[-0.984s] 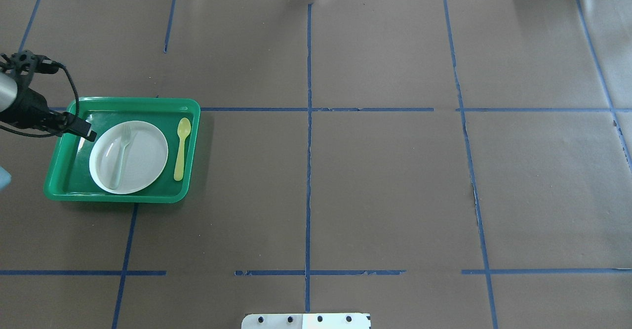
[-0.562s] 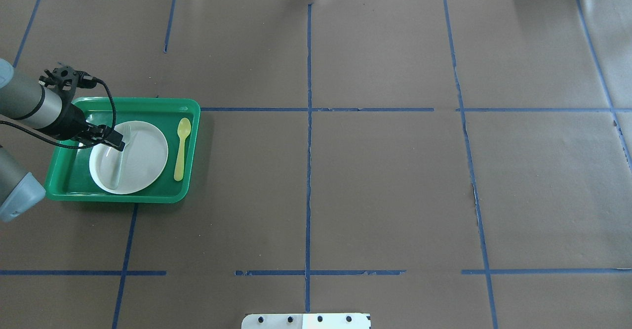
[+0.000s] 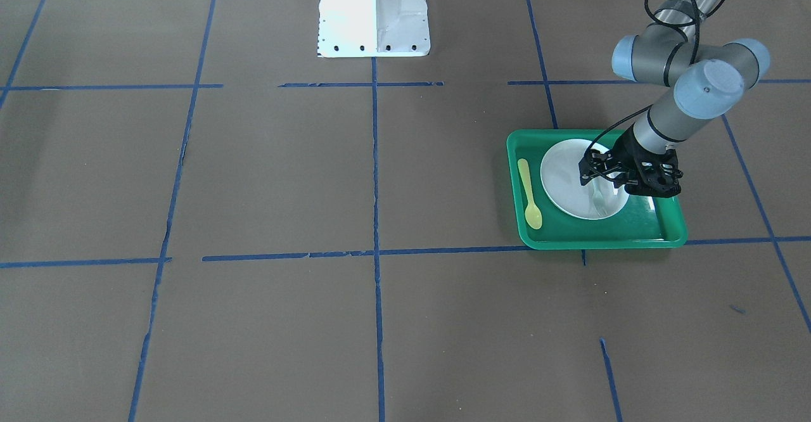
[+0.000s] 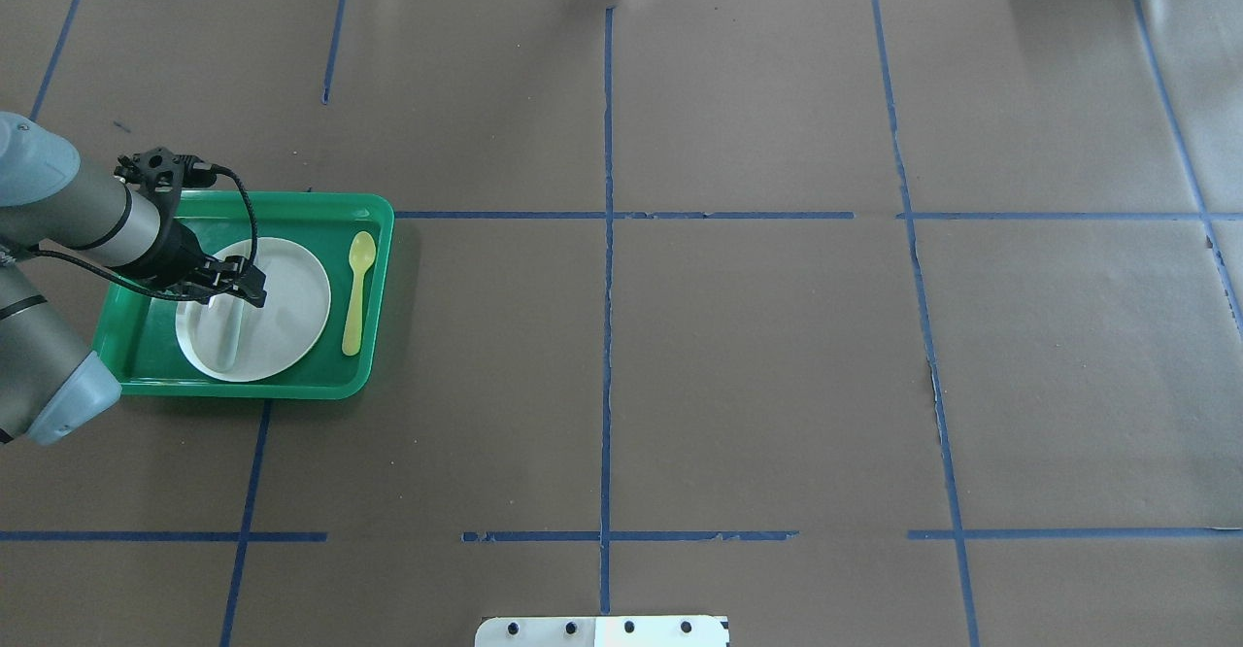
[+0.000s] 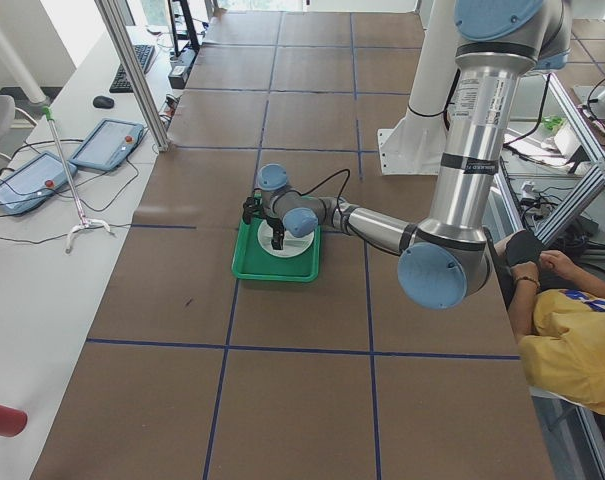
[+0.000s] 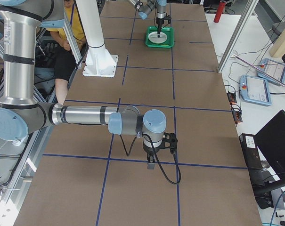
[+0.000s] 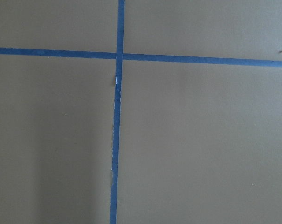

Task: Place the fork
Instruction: 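Close the left gripper on the white fork's handle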

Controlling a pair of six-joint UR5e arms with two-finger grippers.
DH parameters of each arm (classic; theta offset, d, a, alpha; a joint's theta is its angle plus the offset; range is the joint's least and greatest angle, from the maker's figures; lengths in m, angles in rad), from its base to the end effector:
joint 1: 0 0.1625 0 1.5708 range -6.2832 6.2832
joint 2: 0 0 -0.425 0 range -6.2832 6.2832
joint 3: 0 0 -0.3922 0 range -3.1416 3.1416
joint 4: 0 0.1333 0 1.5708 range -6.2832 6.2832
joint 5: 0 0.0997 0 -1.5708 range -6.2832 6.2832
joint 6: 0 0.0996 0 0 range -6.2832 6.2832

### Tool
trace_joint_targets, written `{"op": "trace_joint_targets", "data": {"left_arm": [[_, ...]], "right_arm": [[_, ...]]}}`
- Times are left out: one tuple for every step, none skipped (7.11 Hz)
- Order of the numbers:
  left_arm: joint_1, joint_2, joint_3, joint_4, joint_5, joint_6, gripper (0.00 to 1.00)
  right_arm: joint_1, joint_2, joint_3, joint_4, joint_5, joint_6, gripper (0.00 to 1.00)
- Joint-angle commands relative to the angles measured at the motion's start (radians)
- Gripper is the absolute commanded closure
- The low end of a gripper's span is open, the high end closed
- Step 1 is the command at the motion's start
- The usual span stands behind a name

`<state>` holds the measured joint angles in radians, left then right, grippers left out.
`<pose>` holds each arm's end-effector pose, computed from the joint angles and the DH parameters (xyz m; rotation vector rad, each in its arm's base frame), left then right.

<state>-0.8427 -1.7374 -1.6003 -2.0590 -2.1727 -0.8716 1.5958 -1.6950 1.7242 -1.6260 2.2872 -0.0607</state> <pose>0.3314 -0.4873 0.5058 0.0475 0.8769 0.0717 0.0788 -0.4353 0.6505 0.0058 -0.7168 -0.0248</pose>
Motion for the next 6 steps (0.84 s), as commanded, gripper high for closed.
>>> {"op": "trace_joint_targets", "data": {"left_arm": [[0.010,-0.001,0.003,0.000,0.010,-0.015,0.30],[0.011,0.001,0.005,0.003,0.010,-0.015,0.39],[0.013,0.002,0.003,0.003,0.010,-0.015,0.40],[0.013,0.002,0.003,0.003,0.010,-0.015,0.56],[0.013,0.004,0.003,0.003,0.010,-0.015,0.73],[0.011,0.006,-0.007,0.005,0.010,-0.015,1.00]], "right_arm": [[0.000,0.000,0.000,0.000,0.000,-0.001,0.00],[0.000,0.000,0.000,0.000,0.000,-0.001,0.00],[0.000,0.000,0.000,0.000,0.000,-0.001,0.00],[0.000,0.000,0.000,0.000,0.000,0.001,0.00],[0.000,0.000,0.000,0.000,-0.002,-0.001,0.00],[0.000,0.000,0.000,0.000,0.000,-0.001,0.00]]}}
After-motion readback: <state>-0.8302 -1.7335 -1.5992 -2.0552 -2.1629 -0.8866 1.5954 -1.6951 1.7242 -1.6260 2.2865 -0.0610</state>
